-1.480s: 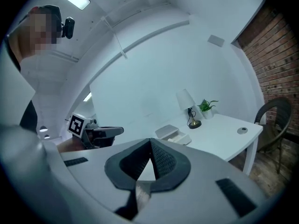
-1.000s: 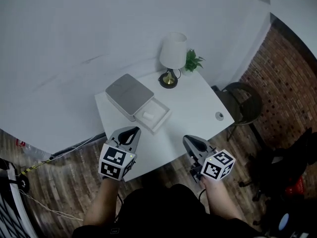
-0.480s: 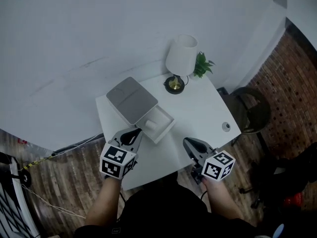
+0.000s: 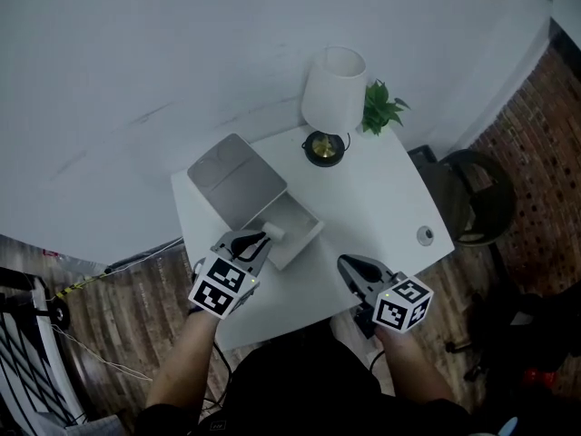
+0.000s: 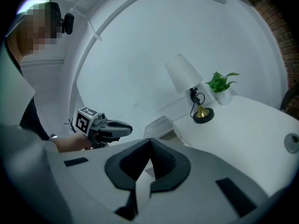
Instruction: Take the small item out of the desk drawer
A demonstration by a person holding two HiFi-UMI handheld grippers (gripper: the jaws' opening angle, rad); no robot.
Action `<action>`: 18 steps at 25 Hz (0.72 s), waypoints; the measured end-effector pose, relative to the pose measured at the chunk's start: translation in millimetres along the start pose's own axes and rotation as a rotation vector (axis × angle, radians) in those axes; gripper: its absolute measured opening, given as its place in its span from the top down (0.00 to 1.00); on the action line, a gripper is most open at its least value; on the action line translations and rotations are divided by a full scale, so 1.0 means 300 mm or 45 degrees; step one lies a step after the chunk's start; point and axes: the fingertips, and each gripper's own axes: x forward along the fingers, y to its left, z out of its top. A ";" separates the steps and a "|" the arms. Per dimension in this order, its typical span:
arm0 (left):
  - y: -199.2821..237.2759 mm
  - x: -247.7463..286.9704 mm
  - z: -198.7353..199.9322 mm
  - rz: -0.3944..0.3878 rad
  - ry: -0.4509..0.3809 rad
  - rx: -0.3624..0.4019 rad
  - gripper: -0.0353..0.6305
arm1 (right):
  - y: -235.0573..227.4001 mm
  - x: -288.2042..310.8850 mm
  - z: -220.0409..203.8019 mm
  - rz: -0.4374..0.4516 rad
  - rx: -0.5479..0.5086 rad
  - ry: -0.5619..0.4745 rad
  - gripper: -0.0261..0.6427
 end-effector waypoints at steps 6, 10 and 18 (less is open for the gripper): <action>-0.008 0.140 -0.106 -0.145 0.154 0.141 0.80 | -0.056 0.015 -0.058 -0.006 0.065 0.032 0.96; 0.021 0.248 -0.196 -0.213 0.265 0.266 0.76 | -0.101 0.026 -0.099 -0.019 0.076 0.071 0.96; 0.010 0.349 -0.277 -0.299 0.418 0.390 0.67 | -0.151 -0.021 -0.135 -0.077 0.108 0.072 0.96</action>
